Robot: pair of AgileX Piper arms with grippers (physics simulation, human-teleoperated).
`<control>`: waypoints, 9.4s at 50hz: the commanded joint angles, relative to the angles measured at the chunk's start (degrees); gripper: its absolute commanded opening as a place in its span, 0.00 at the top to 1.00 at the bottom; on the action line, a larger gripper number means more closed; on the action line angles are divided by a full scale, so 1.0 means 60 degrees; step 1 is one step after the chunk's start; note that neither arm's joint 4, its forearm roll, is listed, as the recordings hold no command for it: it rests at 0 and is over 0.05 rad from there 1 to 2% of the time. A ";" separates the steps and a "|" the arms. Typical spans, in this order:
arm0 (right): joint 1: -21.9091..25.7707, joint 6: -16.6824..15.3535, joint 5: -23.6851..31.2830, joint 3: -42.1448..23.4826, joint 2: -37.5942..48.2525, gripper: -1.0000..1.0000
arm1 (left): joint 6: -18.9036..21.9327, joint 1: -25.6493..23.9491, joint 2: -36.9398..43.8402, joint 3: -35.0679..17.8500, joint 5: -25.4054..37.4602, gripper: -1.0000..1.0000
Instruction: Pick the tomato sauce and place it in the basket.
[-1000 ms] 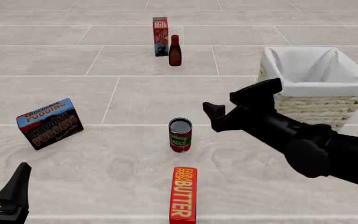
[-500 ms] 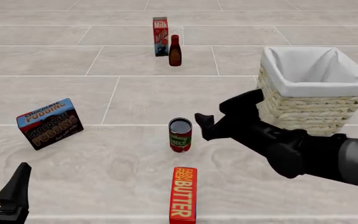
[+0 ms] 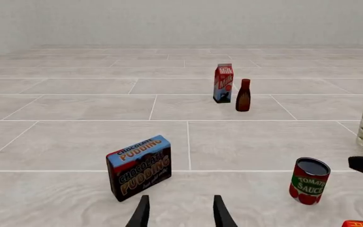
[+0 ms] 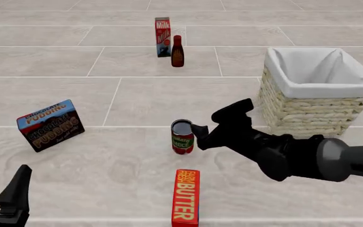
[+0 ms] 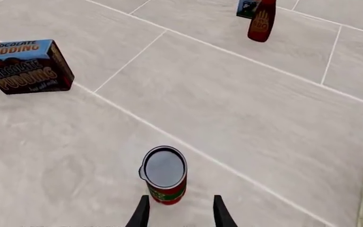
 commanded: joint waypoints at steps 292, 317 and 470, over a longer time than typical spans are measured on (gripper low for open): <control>0.0468 -0.0206 -0.0164 -0.2285 0.4110 0.00 | 0.0000 0.0000 0.0000 0.0000 0.0000 0.00; 0.0454 -0.0313 0.0008 -0.2518 0.4167 0.00 | 0.0000 0.0000 0.0000 0.0000 0.0000 0.00; -0.0372 -0.2345 0.4411 -0.4508 -0.0919 1.00 | 0.0000 0.0000 0.0000 0.0000 0.0000 0.00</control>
